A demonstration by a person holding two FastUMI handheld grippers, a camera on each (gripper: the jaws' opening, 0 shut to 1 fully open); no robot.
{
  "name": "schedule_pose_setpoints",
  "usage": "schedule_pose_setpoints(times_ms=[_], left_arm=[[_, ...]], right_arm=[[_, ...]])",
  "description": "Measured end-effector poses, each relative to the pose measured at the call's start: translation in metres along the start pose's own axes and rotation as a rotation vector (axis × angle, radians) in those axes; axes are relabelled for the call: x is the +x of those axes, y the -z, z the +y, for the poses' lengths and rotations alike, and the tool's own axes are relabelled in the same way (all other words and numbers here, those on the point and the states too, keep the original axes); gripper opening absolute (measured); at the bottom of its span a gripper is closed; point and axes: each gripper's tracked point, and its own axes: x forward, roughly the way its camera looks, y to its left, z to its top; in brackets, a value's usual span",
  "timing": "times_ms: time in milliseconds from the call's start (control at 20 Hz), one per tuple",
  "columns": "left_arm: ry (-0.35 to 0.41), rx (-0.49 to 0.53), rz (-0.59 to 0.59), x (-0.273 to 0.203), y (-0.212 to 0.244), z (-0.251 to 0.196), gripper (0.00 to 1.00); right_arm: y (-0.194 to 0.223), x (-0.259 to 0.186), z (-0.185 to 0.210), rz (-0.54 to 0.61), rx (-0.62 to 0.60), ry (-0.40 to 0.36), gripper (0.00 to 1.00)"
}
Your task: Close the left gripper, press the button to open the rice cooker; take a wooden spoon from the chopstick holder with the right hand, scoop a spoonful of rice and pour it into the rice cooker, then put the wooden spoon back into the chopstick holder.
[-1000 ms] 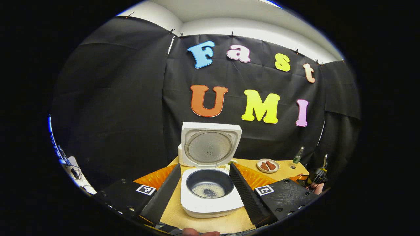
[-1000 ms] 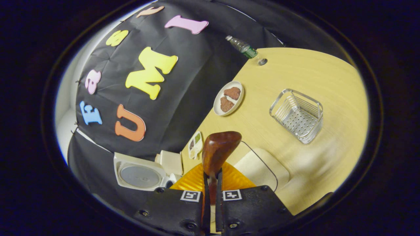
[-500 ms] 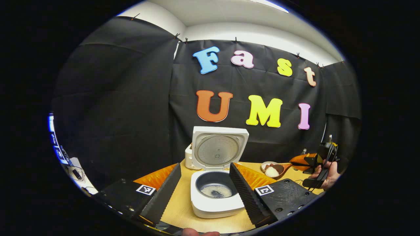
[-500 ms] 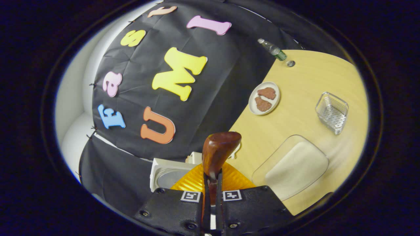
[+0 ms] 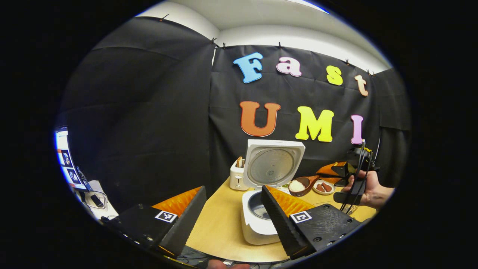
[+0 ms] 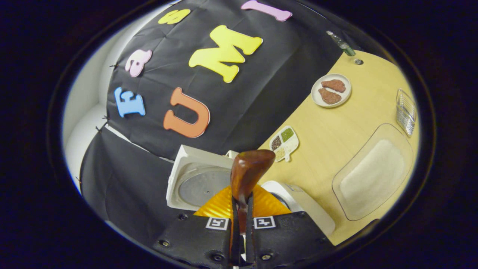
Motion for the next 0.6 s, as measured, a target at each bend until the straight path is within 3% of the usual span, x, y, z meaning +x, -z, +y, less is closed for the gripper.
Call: schedule_pose_setpoints(times_ms=[350, 600], left_arm=[[-0.016, -0.011, 0.034, -0.004, 0.013, 0.027, 0.95], [-0.006, -0.003, 0.037, -0.005, 0.016, 0.027, 0.94]], right_arm=[[0.018, 0.024, -0.002, -0.021, -0.271, 0.097, 0.11], [0.022, 0.030, -0.005, -0.034, -0.390, 0.136, 0.11]])
